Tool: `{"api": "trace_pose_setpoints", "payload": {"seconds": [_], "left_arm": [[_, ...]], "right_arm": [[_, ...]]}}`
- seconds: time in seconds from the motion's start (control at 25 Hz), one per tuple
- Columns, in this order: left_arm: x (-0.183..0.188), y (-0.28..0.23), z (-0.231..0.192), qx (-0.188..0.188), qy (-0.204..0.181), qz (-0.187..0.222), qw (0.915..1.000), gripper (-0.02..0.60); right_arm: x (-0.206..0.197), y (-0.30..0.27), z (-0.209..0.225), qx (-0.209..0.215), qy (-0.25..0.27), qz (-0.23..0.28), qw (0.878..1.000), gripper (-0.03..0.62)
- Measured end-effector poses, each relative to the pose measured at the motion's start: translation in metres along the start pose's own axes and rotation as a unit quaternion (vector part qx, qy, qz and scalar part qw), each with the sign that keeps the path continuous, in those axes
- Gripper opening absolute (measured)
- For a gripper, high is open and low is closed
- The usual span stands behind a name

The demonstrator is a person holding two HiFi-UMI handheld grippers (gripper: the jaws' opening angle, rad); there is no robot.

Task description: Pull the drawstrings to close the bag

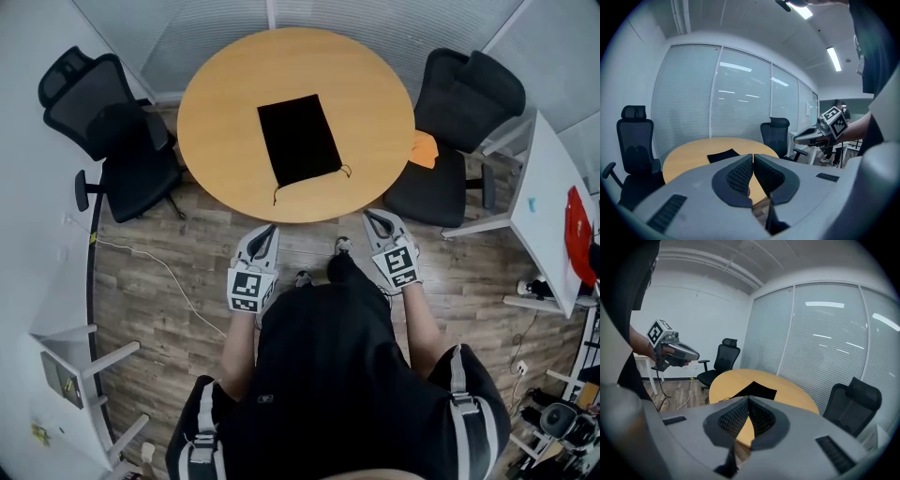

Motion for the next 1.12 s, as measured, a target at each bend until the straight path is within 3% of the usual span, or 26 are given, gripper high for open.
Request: {"api": "trace_pose_setpoints", "payload": {"seconds": [0.16, 0.6, 1.12], "left_arm": [[0.002, -0.003, 0.002, 0.008, -0.003, -0.004, 1.0, 0.02], [-0.006, -0.016, -0.004, 0.047, -0.003, -0.045, 0.9978, 0.02], [-0.005, -0.062, 0.002, 0.094, -0.012, -0.1, 0.9905, 0.02]], "right_arm": [[-0.009, -0.01, 0.012, 0.018, -0.017, -0.024, 0.999, 0.055], [-0.014, -0.043, 0.04, 0.054, -0.048, 0.006, 0.997, 0.055], [-0.03, -0.079, 0.099, 0.124, -0.037, -0.027, 0.991, 0.057]]}}
Point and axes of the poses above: the fingertips, and each gripper's own axes: y backward along the fingers, z to its right, x out of its top, the point moved 7 cm from there along y, backward along the fingers, and after that the axes turned 13 degrees about x, right-handed, at the moved point
